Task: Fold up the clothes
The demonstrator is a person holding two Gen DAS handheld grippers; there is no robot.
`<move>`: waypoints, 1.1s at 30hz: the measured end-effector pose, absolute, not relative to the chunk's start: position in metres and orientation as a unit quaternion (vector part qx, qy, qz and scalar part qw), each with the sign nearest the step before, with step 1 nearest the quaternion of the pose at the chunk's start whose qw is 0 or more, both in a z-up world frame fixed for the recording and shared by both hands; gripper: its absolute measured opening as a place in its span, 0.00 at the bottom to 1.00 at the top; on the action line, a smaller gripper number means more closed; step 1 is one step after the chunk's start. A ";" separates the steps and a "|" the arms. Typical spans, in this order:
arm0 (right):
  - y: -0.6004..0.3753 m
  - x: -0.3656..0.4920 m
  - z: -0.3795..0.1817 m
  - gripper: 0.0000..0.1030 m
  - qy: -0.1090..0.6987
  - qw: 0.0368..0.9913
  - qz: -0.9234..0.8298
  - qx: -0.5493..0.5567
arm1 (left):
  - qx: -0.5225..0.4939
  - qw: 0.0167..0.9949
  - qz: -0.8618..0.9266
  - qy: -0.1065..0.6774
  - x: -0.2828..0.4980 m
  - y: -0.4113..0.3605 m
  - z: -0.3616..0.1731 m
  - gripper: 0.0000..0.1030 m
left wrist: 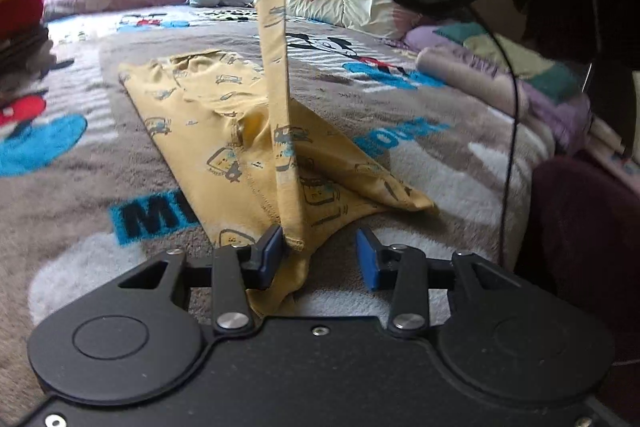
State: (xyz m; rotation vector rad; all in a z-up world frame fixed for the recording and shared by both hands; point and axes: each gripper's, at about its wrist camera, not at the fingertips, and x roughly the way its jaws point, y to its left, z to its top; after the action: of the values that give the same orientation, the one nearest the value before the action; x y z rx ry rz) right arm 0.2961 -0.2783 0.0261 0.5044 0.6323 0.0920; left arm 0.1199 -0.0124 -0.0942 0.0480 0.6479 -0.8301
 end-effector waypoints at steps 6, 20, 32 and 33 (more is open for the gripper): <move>-0.245 0.331 0.016 0.14 0.333 0.917 0.047 0.214 | -0.027 0.853 -0.404 0.329 0.129 -0.002 -0.094 0.36; -0.170 0.387 -0.013 0.14 0.381 0.910 0.058 0.150 | -0.156 0.821 -0.409 0.367 0.146 0.029 -0.102 0.34; -0.189 0.392 -0.018 0.34 0.356 0.917 0.069 0.163 | -0.243 0.813 -0.389 0.360 0.154 0.052 -0.105 0.34; -0.194 0.388 -0.020 0.34 0.359 0.917 0.070 0.159 | -0.240 0.814 -0.388 0.359 0.153 0.051 -0.105 0.34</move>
State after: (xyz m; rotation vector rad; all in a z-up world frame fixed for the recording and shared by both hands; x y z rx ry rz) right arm 0.3875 -0.1938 -0.0202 0.3266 0.7387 0.1446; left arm 0.1531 0.0511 -0.1047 -0.5123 0.7662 -0.8285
